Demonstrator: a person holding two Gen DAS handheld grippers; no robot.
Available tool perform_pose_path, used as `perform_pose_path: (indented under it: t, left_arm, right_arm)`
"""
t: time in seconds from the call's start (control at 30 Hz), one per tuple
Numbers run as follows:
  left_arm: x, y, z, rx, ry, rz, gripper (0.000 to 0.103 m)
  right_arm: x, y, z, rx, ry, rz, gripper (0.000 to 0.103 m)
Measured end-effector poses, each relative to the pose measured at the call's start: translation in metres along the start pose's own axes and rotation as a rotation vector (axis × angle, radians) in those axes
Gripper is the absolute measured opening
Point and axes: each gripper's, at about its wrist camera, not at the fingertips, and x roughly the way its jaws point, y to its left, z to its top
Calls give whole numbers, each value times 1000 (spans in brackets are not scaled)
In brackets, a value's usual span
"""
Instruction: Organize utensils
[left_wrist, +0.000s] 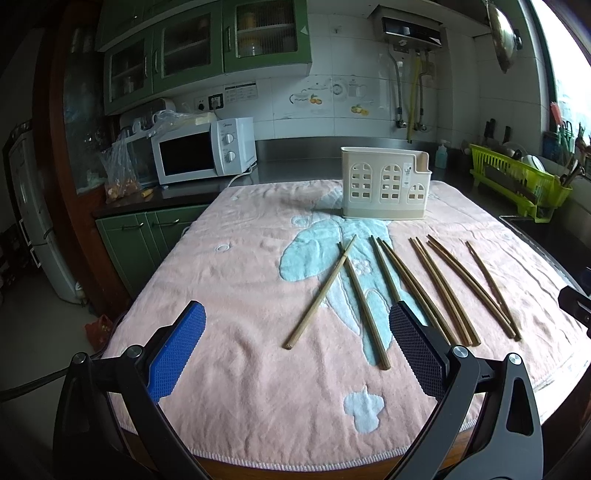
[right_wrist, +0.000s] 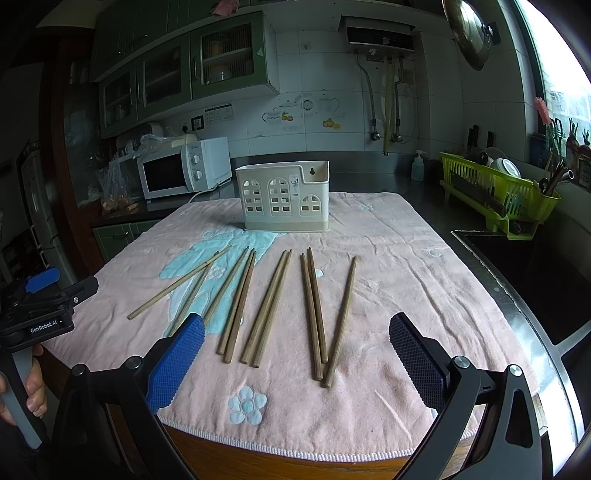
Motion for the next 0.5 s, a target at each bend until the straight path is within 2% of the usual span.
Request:
perform_pose_path:
  t: [0.5]
  left_arm:
    - [4,2,3,-9,19,4,98]
  right_arm:
    - [0,-1,1,3,3,-2,97]
